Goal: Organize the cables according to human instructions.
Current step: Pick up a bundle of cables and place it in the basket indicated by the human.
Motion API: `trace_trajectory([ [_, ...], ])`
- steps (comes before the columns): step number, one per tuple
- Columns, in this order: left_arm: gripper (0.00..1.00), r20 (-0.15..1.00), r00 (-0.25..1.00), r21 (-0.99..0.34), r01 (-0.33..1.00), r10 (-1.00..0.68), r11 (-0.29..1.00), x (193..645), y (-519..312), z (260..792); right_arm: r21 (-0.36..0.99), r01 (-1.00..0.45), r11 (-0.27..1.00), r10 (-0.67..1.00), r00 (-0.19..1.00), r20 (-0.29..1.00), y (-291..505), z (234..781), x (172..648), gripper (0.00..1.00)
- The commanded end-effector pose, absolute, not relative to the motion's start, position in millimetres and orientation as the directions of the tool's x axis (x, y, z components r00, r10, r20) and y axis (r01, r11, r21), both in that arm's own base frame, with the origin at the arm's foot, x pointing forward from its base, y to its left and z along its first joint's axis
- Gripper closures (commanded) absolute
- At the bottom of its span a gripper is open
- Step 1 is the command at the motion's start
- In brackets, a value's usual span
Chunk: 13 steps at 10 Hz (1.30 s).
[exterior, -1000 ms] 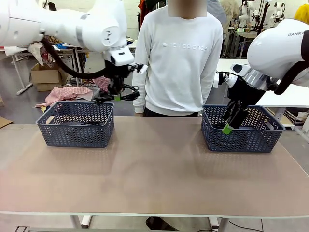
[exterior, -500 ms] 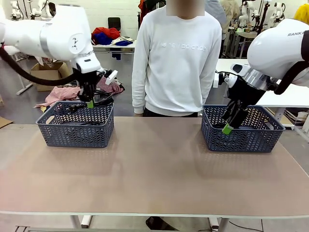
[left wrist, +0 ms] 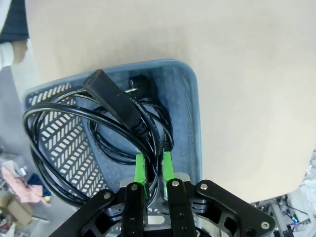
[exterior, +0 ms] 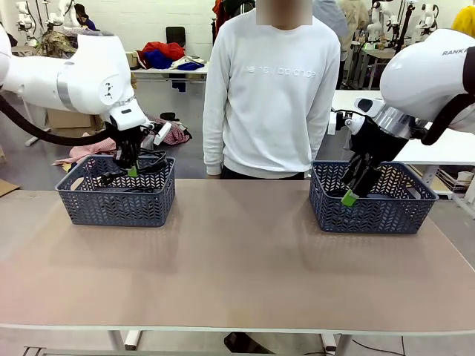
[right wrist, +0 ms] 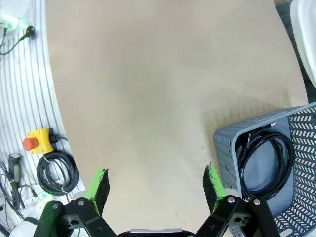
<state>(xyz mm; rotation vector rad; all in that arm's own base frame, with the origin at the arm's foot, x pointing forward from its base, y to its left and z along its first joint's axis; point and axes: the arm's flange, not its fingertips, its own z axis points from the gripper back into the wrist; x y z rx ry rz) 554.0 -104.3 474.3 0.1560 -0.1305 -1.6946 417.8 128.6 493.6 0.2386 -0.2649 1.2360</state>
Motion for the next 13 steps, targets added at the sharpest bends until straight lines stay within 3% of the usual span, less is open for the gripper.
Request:
trace_trajectory([
  [1,1.00,-0.031,-0.127,0.186,0.974,-0.991,-0.130,561,-98,464,0.031,-0.949,0.312,0.895,0.305,0.325,129,496,418,0.00],
  [4,1.00,-0.029,-0.097,0.201,0.974,-0.995,-0.101,572,-97,454,0.031,-0.949,0.312,0.895,0.305,0.325,129,496,418,0.00],
  [5,0.70,-0.041,-0.087,0.204,0.975,-0.995,-0.094,575,-98,453,0.031,-0.949,0.312,0.895,0.305,0.325,129,496,418,0.00],
  [6,0.65,-0.046,-0.078,0.191,0.978,-0.996,-0.085,577,-98,453,0.031,-0.949,0.312,0.895,0.305,0.325,129,496,418,0.00],
  [7,0.51,-0.050,-0.069,0.182,0.980,-0.996,-0.077,578,-98,455,0.031,-0.949,0.312,0.895,0.305,0.325,129,496,418,0.00],
  [8,0.46,-0.051,-0.060,0.176,0.982,-0.997,-0.069,579,-98,459,0.031,-0.949,0.312,0.895,0.305,0.325,129,496,418,0.00],
  [9,0.32,-0.048,-0.059,0.169,0.983,-0.997,-0.066,579,-99,463,0.031,-0.949,0.312,0.895,0.305,0.325,129,496,418,0.00],
  [10,0.27,-0.043,-0.062,0.157,0.985,-0.997,-0.068,580,-100,467,0.031,-0.949,0.312,0.895,0.305,0.325,129,496,418,0.00],
  [11,0.13,-0.032,-0.064,0.140,0.988,-0.997,-0.068,581,-102,471,0.031,-0.949,0.312,0.895,0.305,0.325,129,496,418,0.00],
  [13,0.00,-0.017,-0.066,0.110,0.992,-0.998,-0.067,580,-103,475,0.031,-0.949,0.312,0.895,0.305,0.325,129,496,418,0.00],
])
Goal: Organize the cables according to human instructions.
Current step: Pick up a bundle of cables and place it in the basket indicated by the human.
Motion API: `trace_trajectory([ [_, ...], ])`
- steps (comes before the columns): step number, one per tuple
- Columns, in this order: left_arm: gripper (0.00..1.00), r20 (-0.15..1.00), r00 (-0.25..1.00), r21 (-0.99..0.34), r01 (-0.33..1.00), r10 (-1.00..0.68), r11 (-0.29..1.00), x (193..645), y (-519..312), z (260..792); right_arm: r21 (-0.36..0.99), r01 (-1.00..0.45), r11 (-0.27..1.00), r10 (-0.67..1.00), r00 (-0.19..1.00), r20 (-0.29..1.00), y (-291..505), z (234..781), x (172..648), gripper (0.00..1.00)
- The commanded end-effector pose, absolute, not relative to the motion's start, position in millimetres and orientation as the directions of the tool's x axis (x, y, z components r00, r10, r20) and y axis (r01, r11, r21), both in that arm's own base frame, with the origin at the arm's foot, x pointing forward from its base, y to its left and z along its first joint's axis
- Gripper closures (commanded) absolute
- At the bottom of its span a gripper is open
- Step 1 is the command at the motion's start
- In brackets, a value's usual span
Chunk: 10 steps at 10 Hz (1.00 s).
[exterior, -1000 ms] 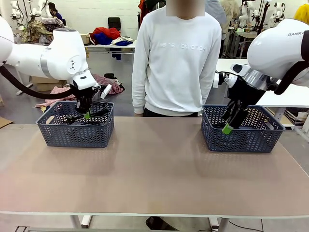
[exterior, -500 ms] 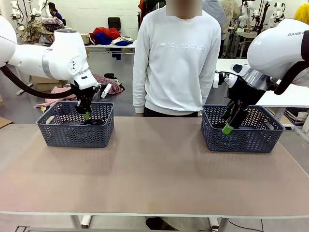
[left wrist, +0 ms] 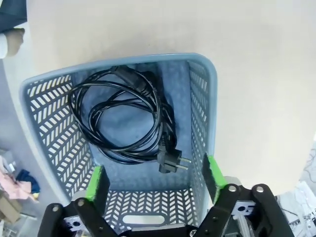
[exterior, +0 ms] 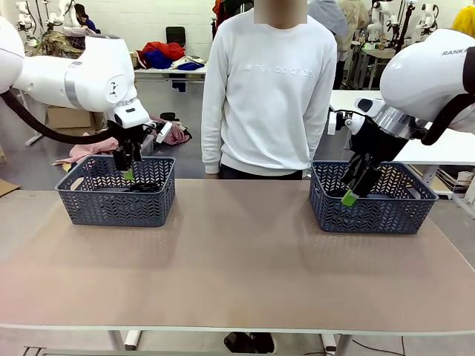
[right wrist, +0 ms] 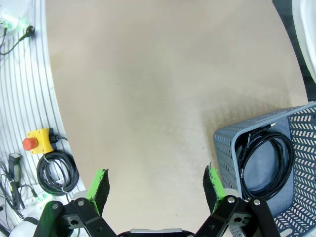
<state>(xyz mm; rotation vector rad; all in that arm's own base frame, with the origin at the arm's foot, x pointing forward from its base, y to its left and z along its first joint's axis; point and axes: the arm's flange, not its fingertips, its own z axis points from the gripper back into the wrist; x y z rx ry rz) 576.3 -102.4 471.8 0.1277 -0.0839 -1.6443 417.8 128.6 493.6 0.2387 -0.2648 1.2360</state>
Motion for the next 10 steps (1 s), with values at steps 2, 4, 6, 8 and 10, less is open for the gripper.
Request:
trace_trajectory([
  [2,0.00,0.016,-0.062,0.103,0.993,-0.998,-0.059,579.6,-102.0,474.9,0.031,-0.949,0.312,0.895,0.305,0.325,128.8,495.5,418.1,0.00],
  [4,0.00,0.138,0.050,0.058,0.997,-0.989,0.059,576.0,-105.1,465.8,0.031,-0.949,0.312,0.895,0.305,0.325,128.8,495.5,418.1,0.00],
  [6,0.00,0.009,-0.052,0.111,0.993,-0.999,-0.051,577.2,-104.1,472.9,0.031,-0.949,0.312,0.895,0.305,0.325,128.8,495.5,418.1,0.00],
  [8,0.00,0.009,-0.052,0.111,0.993,-0.999,-0.051,577.2,-104.1,472.9,0.031,-0.949,0.312,0.895,0.305,0.325,128.8,495.5,418.1,0.00],
  [10,0.00,0.009,-0.052,0.111,0.993,-0.999,-0.051,577.2,-104.1,472.9,0.031,-0.949,0.312,0.895,0.305,0.325,128.8,495.5,418.1,0.00],
])
